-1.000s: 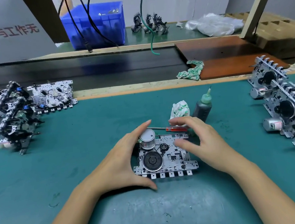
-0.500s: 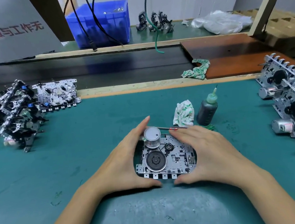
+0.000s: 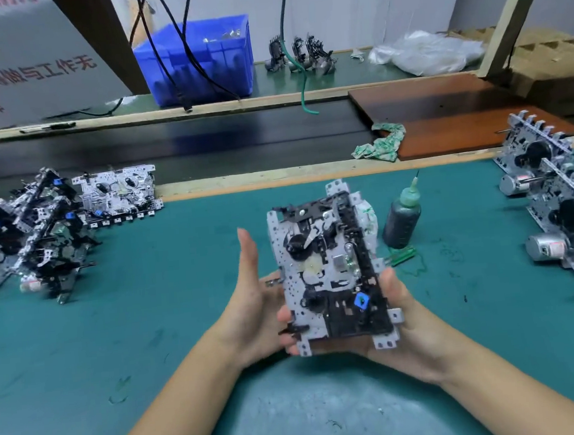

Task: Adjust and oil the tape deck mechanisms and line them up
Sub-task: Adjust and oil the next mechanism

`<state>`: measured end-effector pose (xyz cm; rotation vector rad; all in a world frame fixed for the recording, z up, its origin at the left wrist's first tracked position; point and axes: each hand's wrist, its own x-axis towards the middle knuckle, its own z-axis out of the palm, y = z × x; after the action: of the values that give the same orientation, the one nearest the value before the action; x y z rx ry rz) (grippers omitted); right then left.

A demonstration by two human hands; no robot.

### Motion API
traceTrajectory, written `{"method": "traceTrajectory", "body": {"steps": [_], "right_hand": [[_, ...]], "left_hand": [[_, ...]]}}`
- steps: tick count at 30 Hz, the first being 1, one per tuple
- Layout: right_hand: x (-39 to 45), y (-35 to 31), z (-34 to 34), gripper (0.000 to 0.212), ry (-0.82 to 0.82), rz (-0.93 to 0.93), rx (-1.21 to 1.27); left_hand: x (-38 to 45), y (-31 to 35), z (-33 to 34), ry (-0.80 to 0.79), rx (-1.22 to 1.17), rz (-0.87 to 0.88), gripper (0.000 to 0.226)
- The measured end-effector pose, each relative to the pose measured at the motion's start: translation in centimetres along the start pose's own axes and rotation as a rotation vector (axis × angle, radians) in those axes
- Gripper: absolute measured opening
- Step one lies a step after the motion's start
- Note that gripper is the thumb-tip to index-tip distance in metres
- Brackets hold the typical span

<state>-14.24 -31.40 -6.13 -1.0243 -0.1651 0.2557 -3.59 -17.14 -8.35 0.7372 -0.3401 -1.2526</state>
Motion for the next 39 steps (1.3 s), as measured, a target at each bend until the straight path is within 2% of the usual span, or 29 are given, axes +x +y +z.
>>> {"method": "traceTrajectory", "body": {"steps": [4, 8, 10, 11, 12, 14, 16, 17, 18, 20, 23, 28, 31, 33, 35, 37, 39], "right_hand": [[0.3, 0.5, -0.1, 0.074, -0.071, 0.019, 0.160], [0.4, 0.6, -0.4, 0.075, -0.046, 0.035, 0.291], [0.6, 0.8, -0.3, 0.067, 0.020, 0.028, 0.271], [0.7, 0.7, -0.3, 0.063, 0.076, 0.029, 0.192], [0.8, 0.6, -0.1, 0.053, 0.144, 0.015, 0.024], [0.6, 0.2, -0.8, 0.022, 0.341, -0.122, -0.550], [0.0, -0.6, -2.6, 0.017, 0.577, -0.319, -1.095], [-0.2, -1.0, -3.4, 0.020, 0.629, -0.371, -1.318], [-0.4, -1.5, -4.0, 0.025, 0.623, -0.372, -1.500], [-0.7, -1.7, -4.9, 0.025, 0.504, -0.234, -1.769], [-0.4, -1.4, -5.4, 0.019, 0.399, -0.030, -1.956], [-0.7, -2.0, -5.8, 0.004, 0.362, 0.016, -1.904], [-1.5, -2.6, -5.4, 0.013, 0.322, 0.130, -1.498], [-1.5, -2.7, -4.4, 0.013, 0.238, 0.101, -1.140], [-1.3, -2.4, -3.4, 0.018, 0.228, 0.079, -0.807], [-0.6, -2.0, -3.0, 0.032, 0.294, 0.168, -0.632], [-0.1, -1.5, -2.7, 0.045, 0.370, 0.310, -0.576]], "left_hand": [[0.8, -0.7, 0.8, -0.082, -0.249, 0.018, 0.075], [1.2, -1.2, 0.7, -0.196, -0.436, 0.002, 0.083], [1.2, -0.7, 1.1, -0.267, -0.385, 0.031, 0.097], [1.1, -0.4, 1.0, -0.242, -0.318, 0.044, 0.105], [1.1, -0.1, 0.6, -0.219, -0.273, 0.051, 0.110], [0.9, 0.5, -0.3, -0.174, -0.190, 0.089, 0.110], [0.9, 1.0, -1.0, -0.116, -0.127, 0.130, 0.104], [1.0, 1.0, -1.2, -0.094, -0.115, 0.149, 0.098], [1.0, 1.0, -1.1, -0.077, -0.117, 0.163, 0.094], [1.3, 0.7, -0.9, -0.033, -0.145, 0.167, 0.089], [1.5, 0.2, -1.2, 0.029, -0.183, 0.149, 0.091], [1.5, 0.0, -1.3, 0.135, -0.215, 0.161, 0.088], [1.4, -0.2, -1.3, 0.181, -0.240, 0.161, 0.081], [1.5, -0.4, -1.5, 0.195, -0.223, 0.139, 0.079], [1.7, -0.5, -1.7, 0.195, -0.189, 0.090, 0.078], [1.9, -0.6, -1.8, 0.196, -0.151, 0.019, 0.082], [2.1, -0.5, -2.0, 0.179, -0.115, -0.036, 0.089]]}}
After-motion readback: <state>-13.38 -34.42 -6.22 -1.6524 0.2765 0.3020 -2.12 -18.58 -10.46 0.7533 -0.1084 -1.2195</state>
